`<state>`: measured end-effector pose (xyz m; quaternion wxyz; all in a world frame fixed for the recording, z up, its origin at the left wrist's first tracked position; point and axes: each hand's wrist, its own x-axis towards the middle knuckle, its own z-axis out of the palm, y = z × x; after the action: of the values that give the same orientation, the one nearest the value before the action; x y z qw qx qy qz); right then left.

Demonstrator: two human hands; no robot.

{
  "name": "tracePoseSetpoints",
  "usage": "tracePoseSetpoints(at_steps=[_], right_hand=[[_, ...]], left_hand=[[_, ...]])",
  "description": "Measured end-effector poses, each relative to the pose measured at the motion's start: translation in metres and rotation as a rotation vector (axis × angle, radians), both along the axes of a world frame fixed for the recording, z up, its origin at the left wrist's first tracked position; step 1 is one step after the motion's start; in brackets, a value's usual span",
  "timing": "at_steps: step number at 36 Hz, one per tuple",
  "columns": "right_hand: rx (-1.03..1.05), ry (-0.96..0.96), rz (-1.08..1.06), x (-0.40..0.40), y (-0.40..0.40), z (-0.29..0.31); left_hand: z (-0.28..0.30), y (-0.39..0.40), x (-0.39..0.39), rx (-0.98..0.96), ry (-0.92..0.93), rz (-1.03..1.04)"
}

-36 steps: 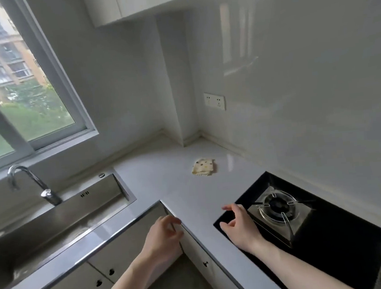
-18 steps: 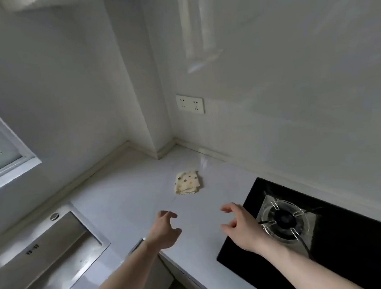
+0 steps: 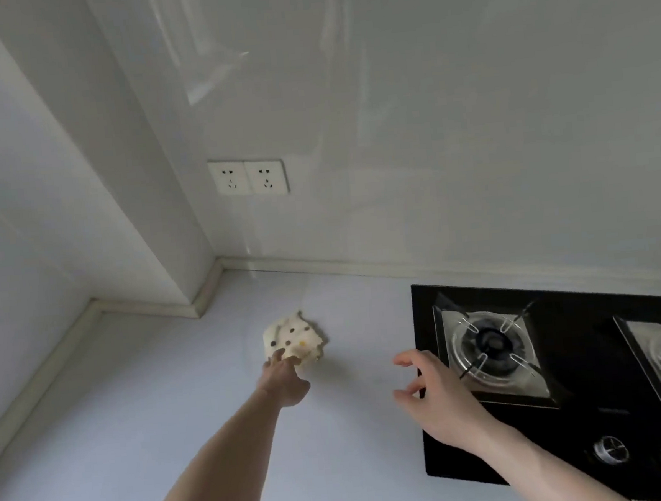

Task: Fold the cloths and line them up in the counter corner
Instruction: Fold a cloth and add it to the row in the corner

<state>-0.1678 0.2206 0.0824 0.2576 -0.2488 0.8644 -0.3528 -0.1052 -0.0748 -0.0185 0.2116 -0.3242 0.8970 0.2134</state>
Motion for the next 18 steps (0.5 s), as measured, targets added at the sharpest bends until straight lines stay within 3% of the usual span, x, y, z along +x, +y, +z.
tracePoseSetpoints(at_steps=[5, 9, 18], right_hand=[[0.031, -0.029, -0.099, 0.017, 0.006, 0.004], [0.067, -0.046, -0.156, 0.025, 0.017, 0.002], [-0.016, -0.074, -0.221, 0.036, 0.002, 0.013]], left_hand=[[-0.033, -0.021, -0.019, 0.073, 0.004, -0.023], [-0.027, -0.007, -0.018, 0.127, 0.105, 0.021], [0.070, 0.012, 0.019, 0.302, 0.779, 0.270]])
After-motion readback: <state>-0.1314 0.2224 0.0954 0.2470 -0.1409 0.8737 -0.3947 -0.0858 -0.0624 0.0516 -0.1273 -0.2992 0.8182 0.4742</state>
